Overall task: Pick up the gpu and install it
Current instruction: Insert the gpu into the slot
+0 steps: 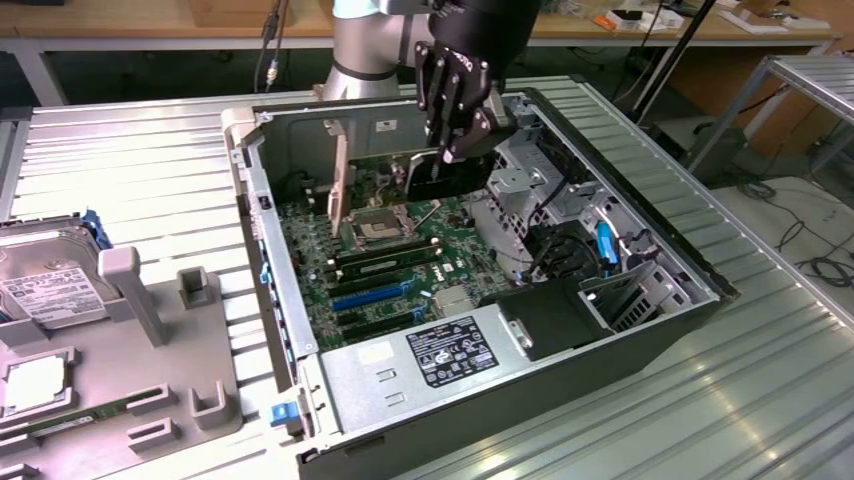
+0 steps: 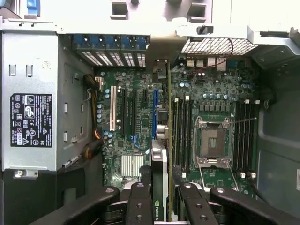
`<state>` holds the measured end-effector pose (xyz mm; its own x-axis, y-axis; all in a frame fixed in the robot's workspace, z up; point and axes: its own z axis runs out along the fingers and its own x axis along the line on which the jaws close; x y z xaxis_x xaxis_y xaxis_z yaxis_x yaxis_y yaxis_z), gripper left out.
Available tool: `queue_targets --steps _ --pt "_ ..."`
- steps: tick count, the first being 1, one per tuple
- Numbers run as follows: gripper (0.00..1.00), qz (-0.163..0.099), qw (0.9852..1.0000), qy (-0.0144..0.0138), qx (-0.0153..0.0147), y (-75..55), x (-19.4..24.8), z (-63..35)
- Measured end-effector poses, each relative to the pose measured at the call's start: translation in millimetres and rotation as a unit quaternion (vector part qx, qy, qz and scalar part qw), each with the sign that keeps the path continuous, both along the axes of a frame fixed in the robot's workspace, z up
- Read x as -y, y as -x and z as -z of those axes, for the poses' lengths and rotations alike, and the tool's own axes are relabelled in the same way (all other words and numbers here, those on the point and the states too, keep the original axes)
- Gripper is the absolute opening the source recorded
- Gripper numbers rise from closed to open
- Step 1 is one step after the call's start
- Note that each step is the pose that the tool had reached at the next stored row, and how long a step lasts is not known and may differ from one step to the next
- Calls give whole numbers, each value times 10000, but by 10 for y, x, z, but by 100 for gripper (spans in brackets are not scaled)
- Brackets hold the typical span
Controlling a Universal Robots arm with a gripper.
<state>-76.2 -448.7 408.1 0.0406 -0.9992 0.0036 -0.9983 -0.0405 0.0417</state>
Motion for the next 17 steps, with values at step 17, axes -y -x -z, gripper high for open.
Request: queue_targets --steps 17 --pt "27 -71 10000 0 0 -10 0 1"
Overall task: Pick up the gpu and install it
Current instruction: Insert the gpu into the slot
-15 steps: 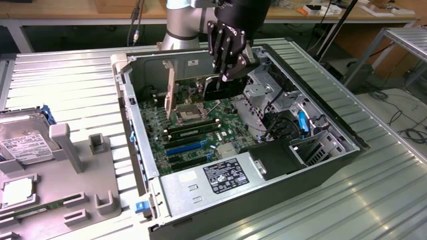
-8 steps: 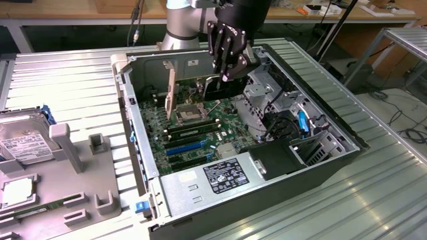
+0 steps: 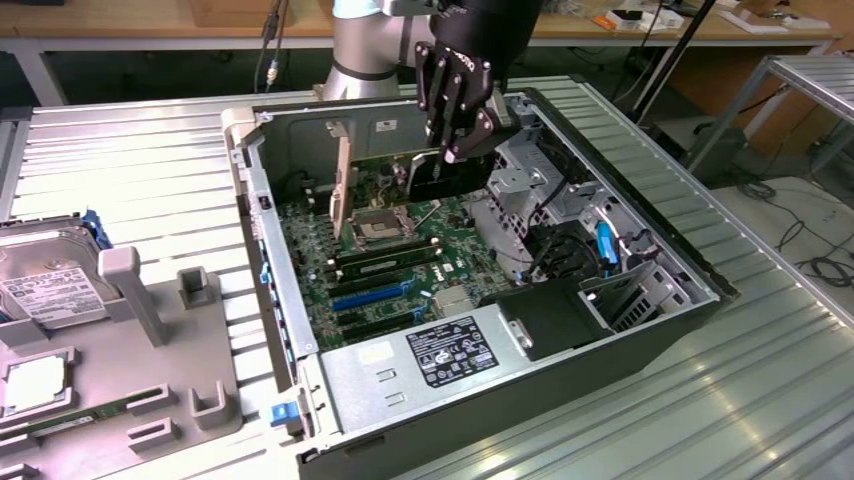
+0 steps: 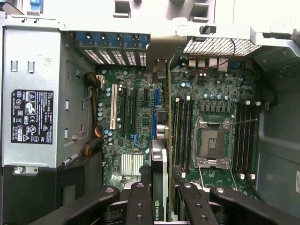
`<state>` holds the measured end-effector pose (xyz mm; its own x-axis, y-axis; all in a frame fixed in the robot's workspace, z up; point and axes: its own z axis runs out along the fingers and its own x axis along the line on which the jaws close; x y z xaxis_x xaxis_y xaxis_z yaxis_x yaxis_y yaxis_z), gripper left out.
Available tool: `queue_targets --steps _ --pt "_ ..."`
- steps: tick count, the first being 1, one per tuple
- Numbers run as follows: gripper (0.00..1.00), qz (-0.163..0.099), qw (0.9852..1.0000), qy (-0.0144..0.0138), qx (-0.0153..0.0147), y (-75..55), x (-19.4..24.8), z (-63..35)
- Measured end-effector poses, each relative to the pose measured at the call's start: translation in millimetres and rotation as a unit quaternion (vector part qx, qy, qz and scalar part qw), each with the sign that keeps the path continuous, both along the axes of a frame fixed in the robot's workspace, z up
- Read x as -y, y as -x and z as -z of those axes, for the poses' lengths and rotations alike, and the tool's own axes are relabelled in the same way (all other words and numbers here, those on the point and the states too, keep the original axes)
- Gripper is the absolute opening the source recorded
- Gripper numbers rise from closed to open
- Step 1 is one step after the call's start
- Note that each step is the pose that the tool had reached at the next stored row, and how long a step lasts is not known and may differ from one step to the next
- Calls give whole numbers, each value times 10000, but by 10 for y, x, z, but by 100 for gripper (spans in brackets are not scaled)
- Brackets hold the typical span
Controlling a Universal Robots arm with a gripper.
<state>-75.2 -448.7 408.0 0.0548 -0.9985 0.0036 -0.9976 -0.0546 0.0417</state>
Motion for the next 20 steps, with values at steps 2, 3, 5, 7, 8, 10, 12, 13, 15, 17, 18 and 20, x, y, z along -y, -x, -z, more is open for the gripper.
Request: queue_targets --steps 2,3,5,7,8,10,12,13,15,17,18,20 --pt "27 0 10000 0 0 0 0 0" --pt "27 0 10000 9 0 -1 0 2" --pt "27 0 10000 29 0 0 0 28" --pt "27 1 10000 30 -1 0 0 34" --pt "27 1 10000 30 -1 0 0 35" --pt "27 0 10000 30 0 -1 0 36" --pt "27 0 10000 30 0 -1 0 36" --pt "27 0 10000 32 0 -1 0 37" --pt "27 0 10000 34 0 -1 0 37" --pt "27 0 10000 35 0 -1 0 36" --pt "27 0 10000 35 0 -1 0 36" --pt "27 0 10000 35 0 -1 0 36"
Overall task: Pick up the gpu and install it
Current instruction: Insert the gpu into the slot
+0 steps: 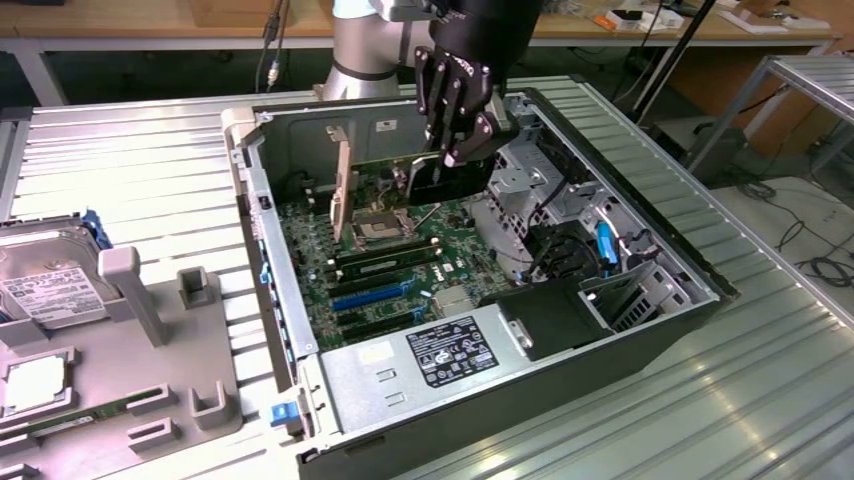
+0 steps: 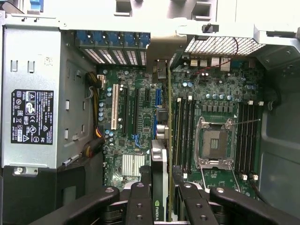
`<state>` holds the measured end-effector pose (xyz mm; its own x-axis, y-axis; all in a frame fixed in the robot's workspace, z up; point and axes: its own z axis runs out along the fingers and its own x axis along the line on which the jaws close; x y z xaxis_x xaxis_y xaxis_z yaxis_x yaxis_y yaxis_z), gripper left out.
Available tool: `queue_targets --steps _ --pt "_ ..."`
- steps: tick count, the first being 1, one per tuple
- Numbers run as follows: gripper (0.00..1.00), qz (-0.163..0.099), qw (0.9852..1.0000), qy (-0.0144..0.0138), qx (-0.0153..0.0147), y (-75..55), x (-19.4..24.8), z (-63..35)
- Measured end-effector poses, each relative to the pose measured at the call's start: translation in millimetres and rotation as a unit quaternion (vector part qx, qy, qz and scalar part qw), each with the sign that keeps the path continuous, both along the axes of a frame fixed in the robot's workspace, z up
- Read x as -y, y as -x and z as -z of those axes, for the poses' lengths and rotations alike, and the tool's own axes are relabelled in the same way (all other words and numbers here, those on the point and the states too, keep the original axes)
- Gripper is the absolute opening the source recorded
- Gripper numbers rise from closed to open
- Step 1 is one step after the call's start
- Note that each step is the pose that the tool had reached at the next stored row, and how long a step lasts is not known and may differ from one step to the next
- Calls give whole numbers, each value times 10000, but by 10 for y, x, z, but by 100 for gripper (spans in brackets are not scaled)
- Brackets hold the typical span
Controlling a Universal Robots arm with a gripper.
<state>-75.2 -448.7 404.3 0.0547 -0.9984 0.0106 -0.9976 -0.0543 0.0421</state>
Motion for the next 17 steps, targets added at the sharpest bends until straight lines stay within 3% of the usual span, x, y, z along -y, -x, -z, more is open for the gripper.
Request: queue_targets --steps 4,9,11,12,14,17 --pt "27 0 10000 0 0 -1 0 67" --pt "27 246 9997 0 0 -5 0 233" --pt "27 246 9997 0 0 -5 0 244" --pt "27 246 9997 5 0 -4 0 426" --pt "27 246 9997 40 1 -3 0 476" --pt "27 250 9997 41 12 -2 5 541"
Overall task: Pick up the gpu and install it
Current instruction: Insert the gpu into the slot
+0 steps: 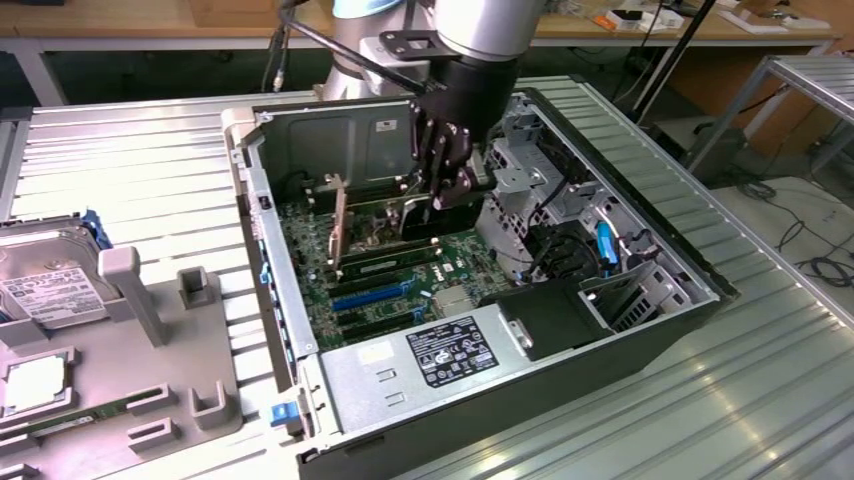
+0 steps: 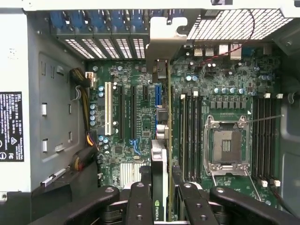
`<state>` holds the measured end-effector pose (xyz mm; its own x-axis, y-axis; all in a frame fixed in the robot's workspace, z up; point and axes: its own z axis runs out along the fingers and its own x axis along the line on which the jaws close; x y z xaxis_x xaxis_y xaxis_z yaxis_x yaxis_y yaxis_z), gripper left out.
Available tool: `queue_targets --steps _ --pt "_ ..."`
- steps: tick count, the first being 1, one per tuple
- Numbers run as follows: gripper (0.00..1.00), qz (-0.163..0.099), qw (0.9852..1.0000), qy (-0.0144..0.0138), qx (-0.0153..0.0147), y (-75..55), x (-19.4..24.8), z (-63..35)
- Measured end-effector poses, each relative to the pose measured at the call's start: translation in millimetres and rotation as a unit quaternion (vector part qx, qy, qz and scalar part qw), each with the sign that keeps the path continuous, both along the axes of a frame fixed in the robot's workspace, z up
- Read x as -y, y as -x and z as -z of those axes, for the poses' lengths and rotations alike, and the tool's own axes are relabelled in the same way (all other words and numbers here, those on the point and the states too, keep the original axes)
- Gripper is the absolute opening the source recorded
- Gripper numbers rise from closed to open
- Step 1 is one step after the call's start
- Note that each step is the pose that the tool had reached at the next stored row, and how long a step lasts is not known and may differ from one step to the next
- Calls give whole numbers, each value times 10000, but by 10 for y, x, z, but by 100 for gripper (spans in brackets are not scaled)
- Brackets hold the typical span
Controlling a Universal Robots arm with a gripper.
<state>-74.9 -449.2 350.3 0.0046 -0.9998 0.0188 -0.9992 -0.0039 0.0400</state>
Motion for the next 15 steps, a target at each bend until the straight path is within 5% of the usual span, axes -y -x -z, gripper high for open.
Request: queue_targets --steps 15 --pt "27 62 9999 18 98 152 1 224"
